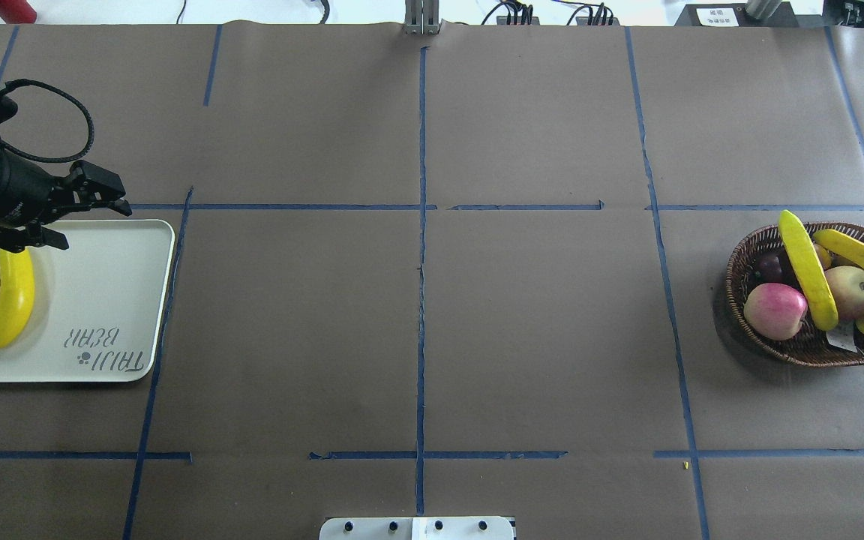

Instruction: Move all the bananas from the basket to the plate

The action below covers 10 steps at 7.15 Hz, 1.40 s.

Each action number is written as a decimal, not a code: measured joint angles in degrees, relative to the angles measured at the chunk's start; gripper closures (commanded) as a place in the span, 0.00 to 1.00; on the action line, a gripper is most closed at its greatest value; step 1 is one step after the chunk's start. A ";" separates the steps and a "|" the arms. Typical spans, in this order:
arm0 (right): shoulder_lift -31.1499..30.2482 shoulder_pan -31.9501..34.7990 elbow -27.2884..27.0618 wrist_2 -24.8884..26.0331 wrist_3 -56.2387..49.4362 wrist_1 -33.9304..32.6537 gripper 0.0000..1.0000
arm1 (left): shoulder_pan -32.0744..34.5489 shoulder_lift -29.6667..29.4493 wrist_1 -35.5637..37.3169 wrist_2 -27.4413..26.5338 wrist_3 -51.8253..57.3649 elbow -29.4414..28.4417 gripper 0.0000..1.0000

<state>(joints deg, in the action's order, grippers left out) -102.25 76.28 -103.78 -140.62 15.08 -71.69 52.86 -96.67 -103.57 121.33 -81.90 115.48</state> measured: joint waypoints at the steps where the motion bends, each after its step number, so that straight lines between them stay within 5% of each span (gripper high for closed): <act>1: 0.20 0.21 2.10 -0.78 -0.46 0.03 0.00 | -0.95 -0.91 0.03 -0.14 -0.93 0.16 0.00; 6: 2.44 -3.28 6.36 -1.40 -0.62 0.06 0.02 | -2.83 -2.61 0.04 -0.65 -3.82 0.42 0.00; 10: 2.62 -3.68 8.24 -1.41 -0.74 0.15 0.76 | -2.78 -2.70 0.04 -0.66 -3.88 0.95 0.00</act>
<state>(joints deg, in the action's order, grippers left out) -99.63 72.60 -95.54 -142.04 14.34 -71.55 50.09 -99.37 -103.53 120.67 -85.78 116.43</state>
